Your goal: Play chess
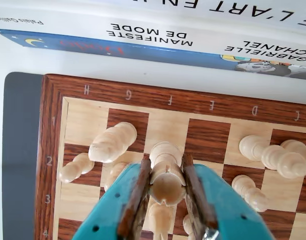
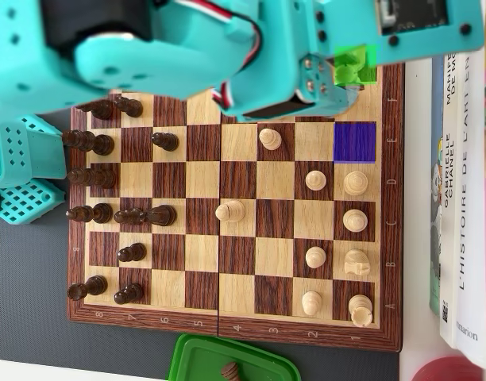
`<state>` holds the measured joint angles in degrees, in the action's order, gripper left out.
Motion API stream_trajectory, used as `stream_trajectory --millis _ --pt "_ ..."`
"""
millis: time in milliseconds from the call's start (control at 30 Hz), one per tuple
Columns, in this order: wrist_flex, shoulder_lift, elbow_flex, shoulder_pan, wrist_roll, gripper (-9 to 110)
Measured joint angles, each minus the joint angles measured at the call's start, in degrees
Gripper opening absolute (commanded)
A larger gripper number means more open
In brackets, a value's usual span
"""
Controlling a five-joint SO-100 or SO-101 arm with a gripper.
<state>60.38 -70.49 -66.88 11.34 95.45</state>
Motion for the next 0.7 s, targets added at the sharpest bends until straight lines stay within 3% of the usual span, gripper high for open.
stream_trajectory --millis 700 --pt "-0.09 9.49 5.71 0.0 -1.85 8"
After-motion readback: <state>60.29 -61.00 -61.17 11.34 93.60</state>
